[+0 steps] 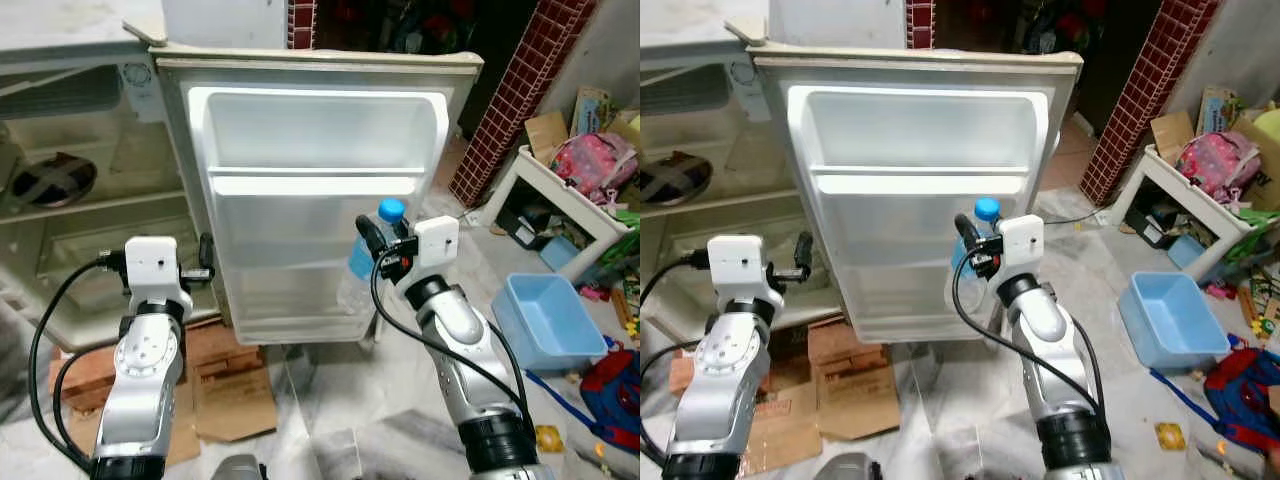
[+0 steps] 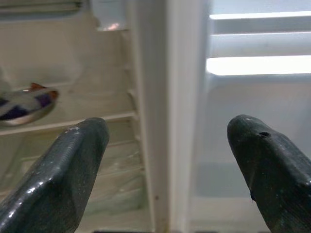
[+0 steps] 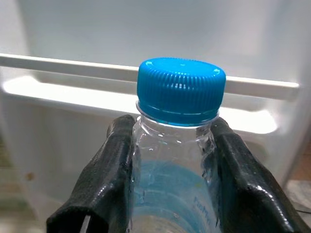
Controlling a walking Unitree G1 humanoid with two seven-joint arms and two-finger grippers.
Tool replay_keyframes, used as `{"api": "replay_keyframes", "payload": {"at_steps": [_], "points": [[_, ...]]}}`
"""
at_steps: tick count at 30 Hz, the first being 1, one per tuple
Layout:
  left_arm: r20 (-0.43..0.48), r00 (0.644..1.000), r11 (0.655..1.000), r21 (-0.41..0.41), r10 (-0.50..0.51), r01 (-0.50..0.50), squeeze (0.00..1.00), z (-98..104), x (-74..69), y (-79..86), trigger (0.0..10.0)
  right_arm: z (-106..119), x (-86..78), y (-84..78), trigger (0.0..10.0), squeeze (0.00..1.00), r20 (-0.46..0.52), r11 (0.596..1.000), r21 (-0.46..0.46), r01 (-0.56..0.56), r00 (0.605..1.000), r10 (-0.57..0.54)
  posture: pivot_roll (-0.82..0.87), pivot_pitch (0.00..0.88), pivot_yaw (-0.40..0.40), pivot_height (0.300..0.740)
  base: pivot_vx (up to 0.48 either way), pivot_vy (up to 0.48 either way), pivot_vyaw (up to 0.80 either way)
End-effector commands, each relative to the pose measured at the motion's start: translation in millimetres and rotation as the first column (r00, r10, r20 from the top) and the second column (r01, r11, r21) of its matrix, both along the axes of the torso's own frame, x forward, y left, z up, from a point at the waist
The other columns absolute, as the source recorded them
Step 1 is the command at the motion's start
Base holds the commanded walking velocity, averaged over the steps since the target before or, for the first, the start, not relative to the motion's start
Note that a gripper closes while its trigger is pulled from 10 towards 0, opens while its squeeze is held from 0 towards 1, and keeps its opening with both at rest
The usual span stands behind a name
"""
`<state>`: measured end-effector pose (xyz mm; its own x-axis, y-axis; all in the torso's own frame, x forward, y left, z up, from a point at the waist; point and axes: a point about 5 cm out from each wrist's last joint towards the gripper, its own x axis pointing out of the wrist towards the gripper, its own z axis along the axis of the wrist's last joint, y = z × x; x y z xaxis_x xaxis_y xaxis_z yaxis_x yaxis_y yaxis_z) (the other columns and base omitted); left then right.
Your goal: Restocking fridge
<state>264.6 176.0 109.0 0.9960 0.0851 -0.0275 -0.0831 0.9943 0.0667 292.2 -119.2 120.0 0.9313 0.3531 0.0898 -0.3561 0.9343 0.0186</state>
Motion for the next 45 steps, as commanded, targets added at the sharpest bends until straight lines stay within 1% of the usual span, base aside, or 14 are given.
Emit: {"api": "replay_keyframes", "payload": {"at_steps": [1, 10, 12, 14, 16, 20, 26, 35, 39, 43, 45], "points": [[0.008, 1.0, 1.0, -0.003, -0.02, 0.02, 0.0, 1.6, 0.1, -7.3, 10.0, 8.6, 1.8, -12.0, 10.0, 0.0, 0.038, 0.999, -0.004, 0.037, 0.999, -0.037, 0.04, 0.0, -0.032, 0.74, 0.0, 0.0, 0.0], [0.015, 1.0, 1.0, 0.009, 0.006, -0.006, 0.0, 2.3, -0.8, -5.3, 10.0, 9.0, 0.7, -7.8, 10.0, 0.0, 0.037, 1.0, 0.013, 0.008, 0.999, -0.009, 0.04, 0.0, -0.031, 0.74, 0.0, 0.0, 0.0], [0.011, 1.0, 1.0, 0.005, 0.014, -0.014, 0.0, 1.8, -1.2, -4.6, 10.0, 8.9, 0.6, -6.7, 10.0, 0.0, 0.037, 1.0, 0.011, 0.003, 0.999, -0.003, 0.04, 0.0, -0.032, 0.731, 0.0, 0.0, 0.0], [-0.001, 0.999, 0.999, -0.009, 0.036, -0.036, 0.0, 0.0, -1.9, -3.6, 10.0, 9.0, 1.2, -5.7, 10.0, 0.0, 0.038, 1.0, 0.01, -0.003, 0.999, 0.002, 0.04, 0.0, -0.034, 0.711, 0.0, 0.0, 0.0], [-0.003, 0.999, 0.999, -0.012, 0.043, -0.043, 0.0, -0.4, -2.0, -3.4, 10.0, 9.0, 1.4, -5.6, 10.0, 0.0, 0.037, 1.0, 0.01, -0.004, 0.999, 0.003, 0.04, 0.0, -0.034, 0.706, 0.0, 0.0, 0.0], [-0.01, 0.997, 0.997, -0.004, 0.079, -0.079, 0.0, -1.6, -1.7, -1.8, 10.0, 9.7, 2.5, -4.8, 10.0, 0.0, 0.039, 1.0, 0.012, -0.01, 0.999, 0.01, 0.04, 0.0, -0.036, 0.676, 0.0, 0.0, 0.0], [-0.019, 0.996, 0.996, -0.017, 0.082, -0.082, 0.0, -2.8, -1.6, -0.7, 10.0, 10.3, 3.0, -4.2, 10.0, 0.0, 0.042, 1.0, 0.013, -0.016, 0.999, 0.016, 0.04, 0.0, -0.037, 0.64, 0.0, 0.0, 0.0], [-0.028, 0.995, 0.995, -0.021, 0.097, -0.097, 0.0, -3.6, -1.1, 0.6, 10.0, 9.7, 2.4, -3.2, 10.0, 0.0, 0.042, 1.0, 0.011, -0.021, 0.999, 0.02, 0.04, 0.0, -0.036, 0.64, 0.0, 0.0, 0.0], [-0.028, 0.996, 0.996, -0.019, 0.088, -0.089, 0.0, -2.9, 0.0, -1.6, 10.0, 4.7, 1.8, -3.9, 10.0, 0.0, 0.028, 1.0, -0.003, -0.019, 0.999, 0.019, 0.04, 0.0, -0.038, 0.64, 0.0, 0.0, 0.0], [-0.033, 0.995, 0.995, -0.024, 0.094, -0.095, 0.0, -3.1, 0.7, -1.1, 10.0, 4.6, 2.1, -3.6, 10.0, 0.0, 0.028, 1.0, -0.006, -0.021, 0.999, 0.021, 0.04, 0.0, -0.038, 0.64, 0.0, 0.0, 0.0], [-0.036, 0.995, 0.995, -0.025, 0.093, -0.094, 0.0, -3.4, 0.9, -1.2, 10.0, 4.5, 2.0, -3.8, 10.0, 0.0, 0.027, 1.0, -0.009, -0.021, 0.999, 0.021, 0.04, 0.0, -0.04, 0.64, 0.0, 0.386, 0.0]]}}
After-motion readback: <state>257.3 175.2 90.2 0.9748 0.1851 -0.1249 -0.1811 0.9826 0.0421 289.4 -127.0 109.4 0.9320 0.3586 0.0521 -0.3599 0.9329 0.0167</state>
